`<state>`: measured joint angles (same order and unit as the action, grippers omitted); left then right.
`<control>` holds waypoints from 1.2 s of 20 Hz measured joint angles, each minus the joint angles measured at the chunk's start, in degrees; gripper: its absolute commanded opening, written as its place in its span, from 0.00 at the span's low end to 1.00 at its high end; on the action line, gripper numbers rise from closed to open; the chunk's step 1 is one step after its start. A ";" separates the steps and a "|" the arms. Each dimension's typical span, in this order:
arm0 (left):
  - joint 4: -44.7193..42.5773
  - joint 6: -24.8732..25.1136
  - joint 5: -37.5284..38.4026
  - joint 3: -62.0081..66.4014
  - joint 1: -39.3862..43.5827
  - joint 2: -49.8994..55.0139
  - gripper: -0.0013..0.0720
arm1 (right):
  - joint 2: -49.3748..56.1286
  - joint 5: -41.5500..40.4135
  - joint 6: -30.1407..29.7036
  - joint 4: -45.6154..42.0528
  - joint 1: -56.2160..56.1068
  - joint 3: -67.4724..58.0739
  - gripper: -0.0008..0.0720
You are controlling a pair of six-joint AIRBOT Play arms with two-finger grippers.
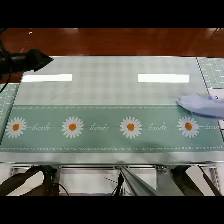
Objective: Fold the shirts.
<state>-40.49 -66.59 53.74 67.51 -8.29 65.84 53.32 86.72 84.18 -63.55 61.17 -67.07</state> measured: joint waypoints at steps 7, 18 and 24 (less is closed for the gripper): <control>-0.02 1.77 -7.58 0.00 1.33 0.85 0.05 | -5.64 8.44 5.31 -29.57 11.32 -0.31 0.04; 0.00 3.48 -20.87 0.00 1.49 0.94 0.05 | -8.92 14.45 6.67 -41.92 14.75 0.42 0.64; 0.17 3.58 -20.44 1.03 1.49 0.79 0.05 | -8.96 8.61 5.81 -33.05 14.80 0.50 0.57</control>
<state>-40.32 -63.00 33.30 68.53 -6.81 66.63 44.36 95.33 90.00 -96.60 75.96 -66.57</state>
